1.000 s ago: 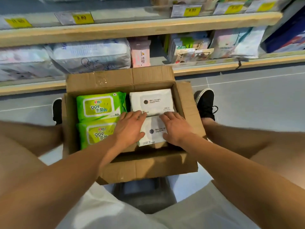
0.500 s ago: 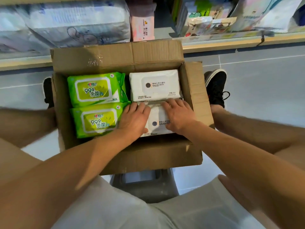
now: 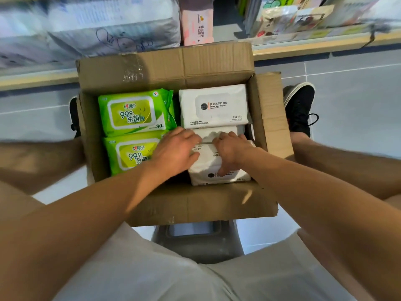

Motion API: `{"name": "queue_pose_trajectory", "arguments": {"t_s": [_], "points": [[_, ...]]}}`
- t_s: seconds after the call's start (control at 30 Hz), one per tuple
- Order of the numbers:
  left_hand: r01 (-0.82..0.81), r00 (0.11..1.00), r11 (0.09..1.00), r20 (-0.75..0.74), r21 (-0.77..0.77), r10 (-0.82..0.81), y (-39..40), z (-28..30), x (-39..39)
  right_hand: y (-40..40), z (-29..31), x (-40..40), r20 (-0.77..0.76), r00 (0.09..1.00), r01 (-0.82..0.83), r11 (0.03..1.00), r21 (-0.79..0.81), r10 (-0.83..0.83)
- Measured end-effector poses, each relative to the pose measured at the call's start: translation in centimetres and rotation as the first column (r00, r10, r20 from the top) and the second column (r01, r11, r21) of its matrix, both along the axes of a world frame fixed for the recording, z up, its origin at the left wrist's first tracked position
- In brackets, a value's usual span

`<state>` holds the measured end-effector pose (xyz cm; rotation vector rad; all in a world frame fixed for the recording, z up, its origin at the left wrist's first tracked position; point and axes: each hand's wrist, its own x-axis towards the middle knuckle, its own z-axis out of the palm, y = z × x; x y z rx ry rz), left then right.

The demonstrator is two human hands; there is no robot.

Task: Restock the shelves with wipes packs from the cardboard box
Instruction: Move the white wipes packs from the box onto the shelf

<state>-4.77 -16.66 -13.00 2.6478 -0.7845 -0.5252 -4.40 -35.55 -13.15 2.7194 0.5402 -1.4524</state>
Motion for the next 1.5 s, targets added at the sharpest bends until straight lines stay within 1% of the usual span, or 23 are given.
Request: {"name": "queue_pose_trajectory", "arguments": {"t_s": [0.07, 0.13, 0.2, 0.3, 0.43, 0.47, 0.57, 0.63, 0.7, 0.77, 0.8, 0.83, 0.9, 0.97, 1.03, 1.1, 1.2, 1.33, 1.5], "points": [[-0.081, 0.996, 0.997, 0.031, -0.018, 0.082, -0.2, 0.0, 1.8, -0.1, 0.4, -0.6, 0.018, 1.0, 0.003, 1.0, 0.025, -0.004], [-0.113, 0.991, 0.994, 0.069, -0.011, 0.114, -0.4, -0.5, 3.7, -0.4, 0.9, -1.6, 0.104, 0.994, -0.024, 0.997, 0.071, 0.017], [-0.109, 0.991, 0.994, 0.08, 0.019, 0.108, -0.9, -1.2, 5.5, -1.0, 1.4, -2.4, 0.212, 0.976, -0.072, 0.993, 0.096, 0.05], [-0.093, 0.996, 0.99, 0.014, 0.103, 0.092, -2.5, -1.5, 7.9, -1.9, 1.9, -2.9, 0.341, 0.939, -0.086, 0.991, 0.099, 0.048], [-0.053, 0.998, 0.978, -0.017, 0.201, 0.057, -4.1, -1.5, 9.5, -2.8, 1.5, -3.1, 0.513, 0.857, -0.03, 0.991, 0.131, -0.042], [-0.056, 0.998, 0.975, -0.017, 0.216, 0.061, -4.4, -1.5, 9.7, -2.9, 1.3, -3.0, 0.531, 0.846, -0.021, 0.99, 0.136, -0.055], [-0.114, 0.992, 0.95, -0.016, 0.292, 0.124, -5.0, -1.1, 10.2, -2.7, 0.8, -3.0, 0.519, 0.854, -0.039, 0.99, 0.133, -0.036], [-0.104, 0.99, 0.945, -0.056, 0.311, 0.128, -5.4, -0.8, 10.4, -2.5, 0.3, -3.3, 0.507, 0.862, -0.053, 0.993, 0.106, -0.008], [-0.105, 0.981, 0.97, -0.138, 0.221, 0.138, -5.6, -1.1, 10.1, -2.4, -0.1, -3.7, 0.511, 0.86, -0.066, 0.995, 0.078, 0.017], [-0.165, 0.951, 0.98, -0.245, 0.107, 0.187, -5.8, -1.4, 10.2, -2.6, -0.3, -3.9, 0.524, 0.852, -0.063, 0.994, 0.087, 0.008], [-0.191, 0.93, 0.978, -0.305, 0.081, 0.207, -5.9, -1.4, 10.3, -2.7, -0.4, -3.9, 0.537, 0.843, -0.057, 0.993, 0.101, -0.006], [-0.181, 0.912, 0.979, -0.357, 0.091, 0.201, -6.0, -1.4, 10.5, -2.8, -0.5, -4.0, 0.551, 0.834, -0.054, 0.992, 0.116, -0.019], [-0.067, 0.91, 0.977, -0.389, 0.204, 0.143, -6.3, -1.2, 10.8, -2.8, -0.8, -4.1, 0.562, 0.827, -0.058, 0.99, 0.126, -0.023], [0.005, 0.919, 0.951, -0.376, 0.309, 0.117, -6.5, -0.9, 10.8, -2.8, -1.1, -4.4, 0.552, 0.834, -0.075, 0.988, 0.134, -0.012], [0.006, 0.925, 0.948, -0.362, 0.318, 0.115, -6.8, -0.6, 10.6, -2.9, -1.1, -4.5, 0.521, 0.854, -0.089, 0.987, 0.131, 0.008], [-0.024, 0.938, 0.958, -0.325, 0.285, 0.12, -6.9, -0.2, 10.2, -3.0, -0.6, -4.4, 0.483, 0.875, -0.098, 0.987, 0.125, 0.025], [-0.086, 0.963, 0.965, -0.225, 0.249, 0.144, -6.3, 1.0, 9.5, -2.8, 1.0, -4.0, 0.45, 0.893, -0.041, 0.988, 0.147, -0.03], [-0.218, 0.966, 0.962, -0.104, 0.165, 0.237, -4.5, 4.2, 9.6, -2.5, 4.1, -4.1, 0.471, 0.874, 0.027, 0.981, 0.191, -0.116], [-0.336, 0.942, 0.939, 0.027, 0.077, 0.335, -1.1, 10.4, 10.2, -1.9, 7.7, -4.3, 0.533, 0.821, 0.095, 0.97, 0.222, -0.202]]}}
